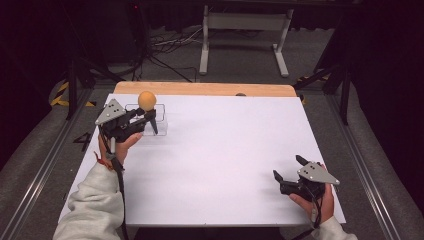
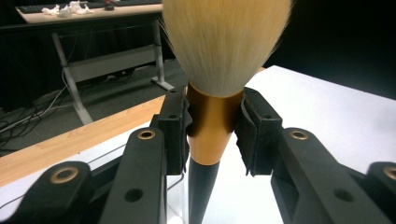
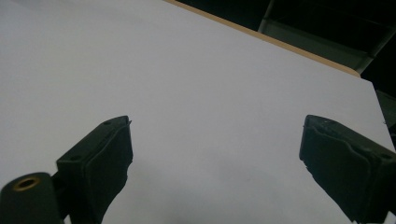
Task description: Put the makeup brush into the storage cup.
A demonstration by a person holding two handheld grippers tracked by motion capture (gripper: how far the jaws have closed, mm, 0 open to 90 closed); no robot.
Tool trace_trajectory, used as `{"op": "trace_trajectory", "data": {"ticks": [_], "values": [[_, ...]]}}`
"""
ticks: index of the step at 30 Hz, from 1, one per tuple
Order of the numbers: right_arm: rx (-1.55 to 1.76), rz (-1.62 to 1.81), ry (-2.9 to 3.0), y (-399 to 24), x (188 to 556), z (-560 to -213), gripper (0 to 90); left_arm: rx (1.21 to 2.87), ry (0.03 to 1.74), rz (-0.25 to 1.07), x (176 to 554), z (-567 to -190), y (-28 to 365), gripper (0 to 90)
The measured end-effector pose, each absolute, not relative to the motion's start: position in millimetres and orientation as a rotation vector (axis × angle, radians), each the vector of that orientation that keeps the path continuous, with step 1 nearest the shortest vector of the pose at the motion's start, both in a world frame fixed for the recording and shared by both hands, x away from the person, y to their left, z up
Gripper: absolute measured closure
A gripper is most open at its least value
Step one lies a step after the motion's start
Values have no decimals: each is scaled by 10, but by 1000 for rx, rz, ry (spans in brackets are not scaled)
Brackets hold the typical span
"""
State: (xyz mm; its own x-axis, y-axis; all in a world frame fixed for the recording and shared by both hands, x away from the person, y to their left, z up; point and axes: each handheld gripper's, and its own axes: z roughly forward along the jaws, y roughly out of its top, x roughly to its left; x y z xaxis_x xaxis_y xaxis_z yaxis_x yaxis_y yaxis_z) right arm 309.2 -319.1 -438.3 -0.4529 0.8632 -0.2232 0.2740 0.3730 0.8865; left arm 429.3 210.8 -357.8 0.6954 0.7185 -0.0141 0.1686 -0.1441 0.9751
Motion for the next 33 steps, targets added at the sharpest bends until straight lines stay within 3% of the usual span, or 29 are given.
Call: {"op": "trace_trajectory", "data": {"ticks": [33], "values": [[985, 1068, 1913, -3210, 3084, -4372, 104, 1666, 717, 622, 4520, -3304, 2074, 663]]}}
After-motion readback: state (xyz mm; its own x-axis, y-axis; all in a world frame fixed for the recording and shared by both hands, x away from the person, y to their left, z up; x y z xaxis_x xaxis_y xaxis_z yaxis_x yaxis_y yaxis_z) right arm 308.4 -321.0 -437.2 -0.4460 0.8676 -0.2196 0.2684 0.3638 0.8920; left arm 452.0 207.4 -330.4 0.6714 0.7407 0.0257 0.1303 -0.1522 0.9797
